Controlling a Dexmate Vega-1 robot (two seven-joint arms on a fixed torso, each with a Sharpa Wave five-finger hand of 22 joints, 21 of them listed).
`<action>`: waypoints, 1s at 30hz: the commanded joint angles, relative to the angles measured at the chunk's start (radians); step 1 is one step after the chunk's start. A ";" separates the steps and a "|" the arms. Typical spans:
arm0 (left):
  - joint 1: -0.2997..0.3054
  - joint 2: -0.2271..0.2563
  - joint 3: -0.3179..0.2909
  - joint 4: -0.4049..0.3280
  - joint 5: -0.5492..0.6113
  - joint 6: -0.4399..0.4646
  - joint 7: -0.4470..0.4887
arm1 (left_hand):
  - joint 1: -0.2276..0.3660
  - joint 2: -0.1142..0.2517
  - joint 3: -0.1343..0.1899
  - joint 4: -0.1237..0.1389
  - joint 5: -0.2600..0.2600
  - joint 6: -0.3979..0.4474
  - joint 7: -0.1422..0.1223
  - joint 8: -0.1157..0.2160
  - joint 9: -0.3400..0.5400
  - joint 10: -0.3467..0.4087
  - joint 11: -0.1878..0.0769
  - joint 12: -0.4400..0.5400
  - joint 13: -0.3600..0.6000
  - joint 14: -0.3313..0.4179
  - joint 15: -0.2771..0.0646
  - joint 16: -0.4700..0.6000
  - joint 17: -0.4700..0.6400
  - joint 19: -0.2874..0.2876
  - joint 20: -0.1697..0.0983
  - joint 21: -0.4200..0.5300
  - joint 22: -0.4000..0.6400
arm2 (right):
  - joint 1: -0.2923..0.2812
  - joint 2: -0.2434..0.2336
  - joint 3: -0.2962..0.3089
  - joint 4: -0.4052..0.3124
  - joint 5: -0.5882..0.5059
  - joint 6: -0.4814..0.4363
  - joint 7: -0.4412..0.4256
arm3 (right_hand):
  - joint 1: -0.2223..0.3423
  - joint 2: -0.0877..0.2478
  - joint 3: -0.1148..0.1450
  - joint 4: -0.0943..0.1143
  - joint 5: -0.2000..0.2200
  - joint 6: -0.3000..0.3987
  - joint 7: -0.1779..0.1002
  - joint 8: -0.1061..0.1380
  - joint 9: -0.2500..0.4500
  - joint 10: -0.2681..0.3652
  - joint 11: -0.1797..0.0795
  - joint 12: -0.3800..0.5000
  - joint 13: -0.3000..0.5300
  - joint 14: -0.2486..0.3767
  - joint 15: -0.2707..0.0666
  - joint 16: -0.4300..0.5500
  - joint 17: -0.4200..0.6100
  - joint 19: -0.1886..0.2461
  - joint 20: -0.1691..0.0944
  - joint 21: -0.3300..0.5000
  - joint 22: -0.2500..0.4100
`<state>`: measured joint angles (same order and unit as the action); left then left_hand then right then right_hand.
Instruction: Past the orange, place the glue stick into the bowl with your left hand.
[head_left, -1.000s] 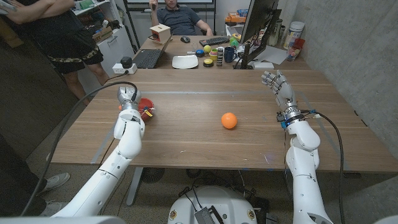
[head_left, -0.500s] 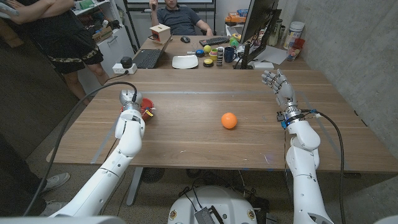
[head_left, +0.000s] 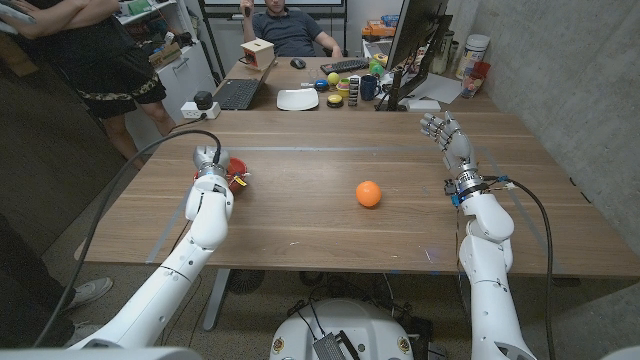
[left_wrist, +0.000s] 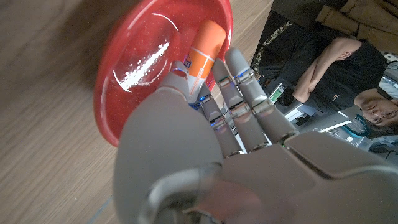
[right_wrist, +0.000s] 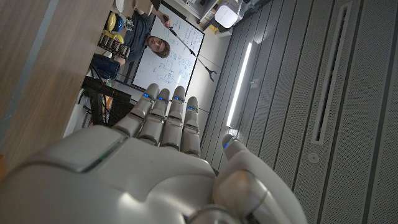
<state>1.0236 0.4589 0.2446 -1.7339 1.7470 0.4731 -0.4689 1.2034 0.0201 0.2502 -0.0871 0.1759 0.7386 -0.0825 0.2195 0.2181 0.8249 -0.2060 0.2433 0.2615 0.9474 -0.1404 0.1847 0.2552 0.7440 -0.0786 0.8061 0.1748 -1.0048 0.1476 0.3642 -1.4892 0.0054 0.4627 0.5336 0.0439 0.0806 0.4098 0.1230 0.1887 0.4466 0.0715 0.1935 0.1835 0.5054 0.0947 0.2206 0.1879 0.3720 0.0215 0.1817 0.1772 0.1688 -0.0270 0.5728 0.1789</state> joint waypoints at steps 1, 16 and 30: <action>-0.018 0.010 0.017 0.014 0.017 -0.009 -0.070 | -0.038 -0.033 -0.004 0.009 0.005 -0.021 0.005 -0.008 -0.001 -0.018 0.001 -0.015 -0.003 -0.024 -0.088 0.000 -0.010 -0.010 -0.065 -0.009 0.000 | 0.005 -0.001 -0.001 0.009 -0.002 0.006 -0.006 | 0.001 -0.006 -0.002 0.000 0.005 0.009 0.005 0.002 0.006 0.007 -0.002 -0.001 0.002 0.009 0.001 0.005 0.000 0.005 0.000 -0.002 0.006; -0.029 0.016 0.022 0.013 0.023 -0.009 -0.114 | -0.154 -0.091 -0.057 0.052 0.025 -0.103 0.026 -0.020 -0.007 -0.103 0.008 -0.054 -0.021 -0.126 -0.080 0.004 -0.044 -0.005 -0.037 -0.051 -0.003 | 0.012 -0.002 -0.001 0.022 0.000 0.009 -0.009 | 0.001 -0.006 -0.003 0.000 0.005 0.008 0.005 0.001 0.006 0.007 -0.002 -0.001 0.002 0.015 0.002 0.007 0.000 0.008 -0.001 -0.004 0.006; -0.026 0.017 0.004 -0.027 0.027 -0.008 -0.126 | -0.190 -0.097 -0.072 0.070 0.034 -0.122 0.034 -0.017 -0.010 -0.118 0.016 -0.052 -0.026 -0.150 -0.082 0.011 -0.046 -0.010 -0.025 -0.072 -0.003 | 0.019 -0.005 -0.007 0.032 -0.007 0.015 -0.010 | 0.001 -0.006 -0.005 0.000 0.006 0.009 0.005 0.001 0.006 0.007 -0.001 -0.001 0.002 0.016 0.002 0.007 0.000 0.009 0.000 -0.007 0.006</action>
<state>0.9955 0.4738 0.2598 -1.7339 1.7668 0.4640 -0.5856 1.0226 -0.0776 0.1800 -0.0219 0.2002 0.6174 -0.0501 0.1992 0.2090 0.7043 -0.1911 0.1885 0.2352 0.8022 -0.0917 0.1891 0.2089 0.7386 -0.0731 0.7392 0.1721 -0.9916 0.1458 0.3613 -1.4650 0.0052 0.4729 0.5240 0.0439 0.0806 0.4099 0.1230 0.1887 0.4521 0.0770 0.1935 0.1836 0.5054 0.0947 0.2206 0.1880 0.3789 0.0213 0.1817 0.1772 0.1688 -0.0269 0.5689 0.1841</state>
